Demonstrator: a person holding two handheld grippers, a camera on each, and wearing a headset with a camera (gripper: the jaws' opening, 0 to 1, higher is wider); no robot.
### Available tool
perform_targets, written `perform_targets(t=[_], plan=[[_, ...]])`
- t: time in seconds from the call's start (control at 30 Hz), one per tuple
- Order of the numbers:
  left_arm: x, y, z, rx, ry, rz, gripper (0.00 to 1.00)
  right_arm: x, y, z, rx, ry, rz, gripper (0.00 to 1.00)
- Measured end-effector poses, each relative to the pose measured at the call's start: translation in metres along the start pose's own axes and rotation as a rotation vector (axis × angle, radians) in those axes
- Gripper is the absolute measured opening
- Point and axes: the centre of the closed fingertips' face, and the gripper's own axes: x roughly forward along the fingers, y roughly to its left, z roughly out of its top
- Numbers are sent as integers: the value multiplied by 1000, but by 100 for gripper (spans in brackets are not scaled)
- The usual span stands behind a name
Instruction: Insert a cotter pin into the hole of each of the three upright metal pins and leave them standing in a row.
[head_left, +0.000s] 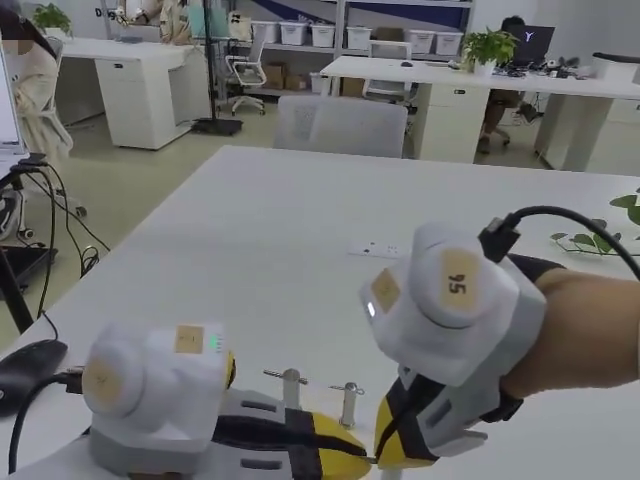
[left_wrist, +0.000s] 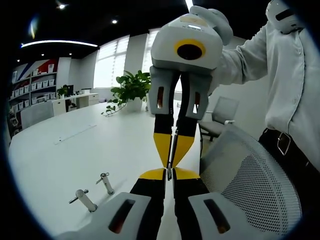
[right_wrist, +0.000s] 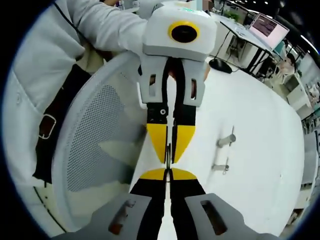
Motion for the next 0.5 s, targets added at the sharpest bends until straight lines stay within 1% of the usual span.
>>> perform_targets(t=[0.2, 0.27, 0.43, 0.5], plan=[[1, 0, -1, 7, 5, 2, 2, 0, 0, 1, -3, 1, 1, 2], [1, 0, -1, 29, 4, 1, 1, 0, 0, 1, -5, 3, 2, 2], [1, -2, -1, 44, 8, -5, 1, 1, 1, 0, -10, 3, 6, 3], [1, -2, 0, 40, 4, -9, 1, 0, 2, 0, -17, -4, 10, 4]])
